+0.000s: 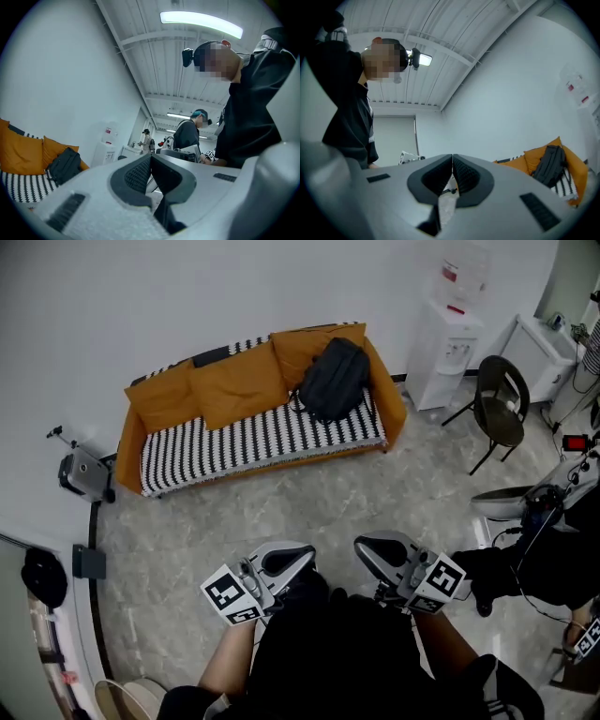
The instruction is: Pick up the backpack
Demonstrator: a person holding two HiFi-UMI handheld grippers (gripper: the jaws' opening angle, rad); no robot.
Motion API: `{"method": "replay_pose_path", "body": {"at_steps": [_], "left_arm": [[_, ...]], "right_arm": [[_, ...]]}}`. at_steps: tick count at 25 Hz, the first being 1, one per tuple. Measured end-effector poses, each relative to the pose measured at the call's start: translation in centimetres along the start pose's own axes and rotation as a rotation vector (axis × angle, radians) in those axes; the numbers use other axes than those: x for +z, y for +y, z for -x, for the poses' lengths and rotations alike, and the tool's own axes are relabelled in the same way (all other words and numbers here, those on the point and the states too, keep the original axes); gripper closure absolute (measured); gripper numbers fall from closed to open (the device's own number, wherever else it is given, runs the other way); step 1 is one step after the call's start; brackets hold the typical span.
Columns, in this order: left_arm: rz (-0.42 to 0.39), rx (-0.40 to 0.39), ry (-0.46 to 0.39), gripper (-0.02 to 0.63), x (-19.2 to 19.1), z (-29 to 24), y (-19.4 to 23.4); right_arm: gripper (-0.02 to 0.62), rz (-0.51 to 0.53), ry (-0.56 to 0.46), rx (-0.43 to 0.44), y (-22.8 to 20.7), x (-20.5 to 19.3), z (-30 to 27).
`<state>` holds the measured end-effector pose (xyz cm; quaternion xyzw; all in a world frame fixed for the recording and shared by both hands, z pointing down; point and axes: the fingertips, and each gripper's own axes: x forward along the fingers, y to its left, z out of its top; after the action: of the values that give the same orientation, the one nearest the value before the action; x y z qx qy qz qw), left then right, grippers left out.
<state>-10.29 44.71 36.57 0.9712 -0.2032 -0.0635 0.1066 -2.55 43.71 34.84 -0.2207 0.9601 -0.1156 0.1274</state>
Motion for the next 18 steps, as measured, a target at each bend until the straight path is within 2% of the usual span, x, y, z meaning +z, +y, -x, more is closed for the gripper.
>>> {"method": "replay_pose_path", "body": {"at_steps": [8, 18], "left_arm": [[0.042, -0.042, 0.000, 0.583, 0.3, -2.0, 4.3], [0.045, -0.073, 0.002, 0.583, 3.1, -3.0, 14.2]], "right_arm": [[0.568, 0.013, 0.034, -0.043, -3.9, 0.8, -1.9], [0.568, 0.022, 0.054, -0.059, -10.3, 1.4, -9.5]]}}
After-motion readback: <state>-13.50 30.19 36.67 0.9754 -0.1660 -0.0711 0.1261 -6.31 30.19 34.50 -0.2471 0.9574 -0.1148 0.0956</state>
